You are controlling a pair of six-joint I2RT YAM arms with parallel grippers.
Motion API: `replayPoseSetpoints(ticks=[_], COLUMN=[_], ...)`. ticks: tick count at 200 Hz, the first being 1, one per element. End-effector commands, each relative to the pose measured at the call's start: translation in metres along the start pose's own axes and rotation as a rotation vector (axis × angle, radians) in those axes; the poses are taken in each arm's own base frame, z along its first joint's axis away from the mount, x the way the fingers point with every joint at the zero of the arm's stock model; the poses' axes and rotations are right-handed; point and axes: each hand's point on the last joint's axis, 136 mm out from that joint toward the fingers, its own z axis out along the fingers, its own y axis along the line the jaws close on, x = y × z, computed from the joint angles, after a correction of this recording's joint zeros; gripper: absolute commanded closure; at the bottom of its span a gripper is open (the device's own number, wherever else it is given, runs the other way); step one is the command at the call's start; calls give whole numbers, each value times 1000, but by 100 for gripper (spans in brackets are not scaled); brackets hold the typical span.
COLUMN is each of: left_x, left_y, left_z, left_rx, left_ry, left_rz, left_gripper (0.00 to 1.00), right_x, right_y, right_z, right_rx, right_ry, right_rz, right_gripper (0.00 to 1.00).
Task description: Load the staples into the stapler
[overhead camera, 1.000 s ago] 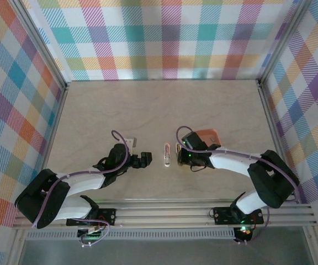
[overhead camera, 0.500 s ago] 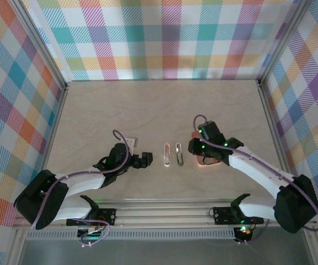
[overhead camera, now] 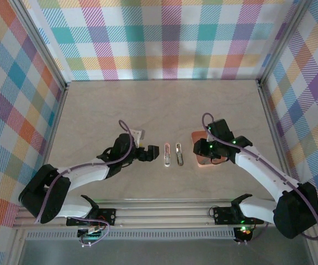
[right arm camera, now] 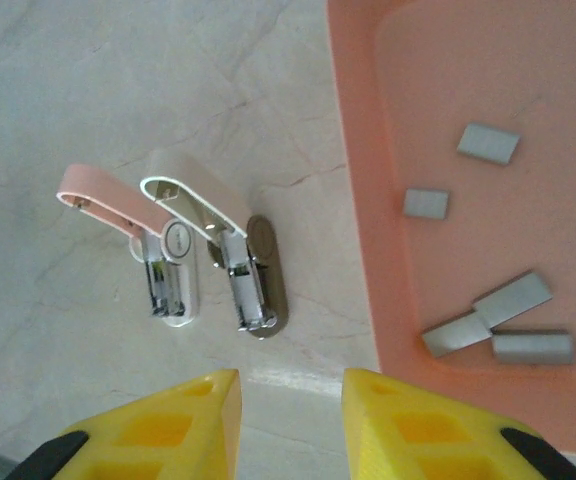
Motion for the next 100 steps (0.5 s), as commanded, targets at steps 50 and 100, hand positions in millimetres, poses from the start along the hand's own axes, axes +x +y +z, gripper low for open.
replayPoseSetpoints(ticks=[50,100], left_x=[-32,-39], left_y=[-57,-64], left_z=[24,47], left_rx=[160,154], left_ry=[200,298], left_rz=[36,36], left_gripper=[10,11], right_x=[18,44], right_y=[31,38], right_z=[0,25], right_rx=[-180,-172], right_ry=[-49,-2], right_rz=[69,79], right_gripper=[67,65])
